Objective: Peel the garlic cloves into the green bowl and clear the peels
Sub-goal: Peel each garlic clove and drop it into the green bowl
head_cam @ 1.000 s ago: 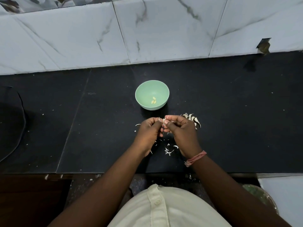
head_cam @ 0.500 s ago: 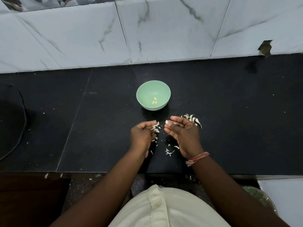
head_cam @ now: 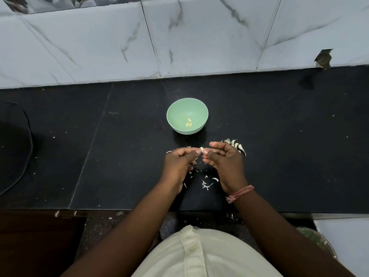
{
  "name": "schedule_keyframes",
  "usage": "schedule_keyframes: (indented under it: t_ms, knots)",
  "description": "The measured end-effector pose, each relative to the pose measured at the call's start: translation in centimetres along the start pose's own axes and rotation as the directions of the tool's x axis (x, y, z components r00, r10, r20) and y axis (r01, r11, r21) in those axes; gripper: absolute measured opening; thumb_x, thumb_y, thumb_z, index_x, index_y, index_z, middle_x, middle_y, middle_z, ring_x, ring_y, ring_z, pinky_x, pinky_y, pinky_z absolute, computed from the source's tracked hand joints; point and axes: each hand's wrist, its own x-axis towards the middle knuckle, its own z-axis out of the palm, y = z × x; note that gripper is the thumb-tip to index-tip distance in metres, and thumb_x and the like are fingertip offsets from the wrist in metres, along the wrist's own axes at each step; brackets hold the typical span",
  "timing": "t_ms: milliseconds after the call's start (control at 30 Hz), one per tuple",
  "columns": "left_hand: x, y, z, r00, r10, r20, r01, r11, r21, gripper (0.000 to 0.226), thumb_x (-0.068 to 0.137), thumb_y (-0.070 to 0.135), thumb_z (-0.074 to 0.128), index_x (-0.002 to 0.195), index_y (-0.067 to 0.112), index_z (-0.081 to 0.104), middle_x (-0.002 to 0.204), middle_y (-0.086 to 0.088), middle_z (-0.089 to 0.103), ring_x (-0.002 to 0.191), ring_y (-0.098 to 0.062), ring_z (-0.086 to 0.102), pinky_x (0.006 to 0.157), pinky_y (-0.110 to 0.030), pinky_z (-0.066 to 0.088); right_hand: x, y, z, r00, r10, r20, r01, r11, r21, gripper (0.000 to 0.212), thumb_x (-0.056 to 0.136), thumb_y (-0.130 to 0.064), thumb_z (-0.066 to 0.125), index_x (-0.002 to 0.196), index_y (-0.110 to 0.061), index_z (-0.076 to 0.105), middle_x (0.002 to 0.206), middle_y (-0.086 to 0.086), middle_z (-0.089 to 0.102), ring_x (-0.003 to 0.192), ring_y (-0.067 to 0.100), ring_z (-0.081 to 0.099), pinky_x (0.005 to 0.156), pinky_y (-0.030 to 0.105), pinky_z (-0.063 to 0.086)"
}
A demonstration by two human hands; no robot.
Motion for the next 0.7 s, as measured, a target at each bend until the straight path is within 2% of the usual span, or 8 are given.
schedule_keyframes:
  t_ms: [167,267,400,567,700]
  knots:
    - [0.27,0.14,0.25,0.999,-0.025,0.020,0.026,1.000,-0.012,0.004,0.085,0.014,0.077,0.082,0.012,0.078,0.072,-0.009,0.061,0.060,-0.010,0.052,0.054,-0.021,0.043,0.04,0.27,0.02,1.000,-0.017,-0.017,0.016,0.998,-0.066,0.020,0.084,0.009,0.073,0.098,-0.003,0.065,0.087,0.015,0.074,0.074,0.021,0.072,0.065,0.029,0.061]
    - [0.49,0.13,0.40,0.999,-0.030,0.034,0.031,0.998,-0.049,0.011,0.087,0.011,0.072,0.093,0.003,0.077,0.070,-0.007,0.060,0.059,-0.010,0.051,0.054,-0.022,0.042,-0.08,0.14,0.17,0.999,0.032,-0.014,-0.032,0.999,0.035,0.018,0.084,0.010,0.071,0.096,-0.002,0.065,0.086,0.014,0.073,0.074,0.020,0.071,0.066,0.029,0.059]
    - [0.47,0.24,0.65,1.000,0.003,0.026,-0.002,0.998,-0.060,0.010,0.090,0.008,0.067,0.088,0.009,0.077,0.067,0.000,0.062,0.059,-0.008,0.050,0.056,-0.023,0.041,-0.30,0.07,0.76,0.997,0.083,0.009,-0.083,0.986,0.142,0.016,0.085,0.009,0.070,0.096,-0.001,0.065,0.080,0.011,0.071,0.069,0.019,0.069,0.068,0.030,0.058]
    - [0.66,0.30,0.28,0.993,0.114,0.019,-0.115,0.989,0.095,0.011,0.090,0.013,0.068,0.092,0.007,0.076,0.067,0.000,0.061,0.061,-0.009,0.049,0.058,-0.022,0.042,0.02,0.09,0.84,1.000,-0.025,0.012,0.025,0.997,-0.067,0.015,0.087,0.003,0.072,0.100,-0.005,0.072,0.081,0.008,0.073,0.065,0.013,0.062,0.065,0.025,0.056]
    - [0.62,0.42,0.20,0.984,0.173,0.032,-0.176,0.975,0.139,0.008,0.088,0.013,0.070,0.090,0.012,0.077,0.075,0.001,0.071,0.063,-0.004,0.056,0.062,-0.020,0.045,0.17,0.07,0.79,0.999,-0.010,0.037,0.013,0.997,-0.075,0.015,0.090,0.001,0.070,0.104,-0.005,0.073,0.073,0.005,0.068,0.064,0.012,0.059,0.063,0.023,0.054]
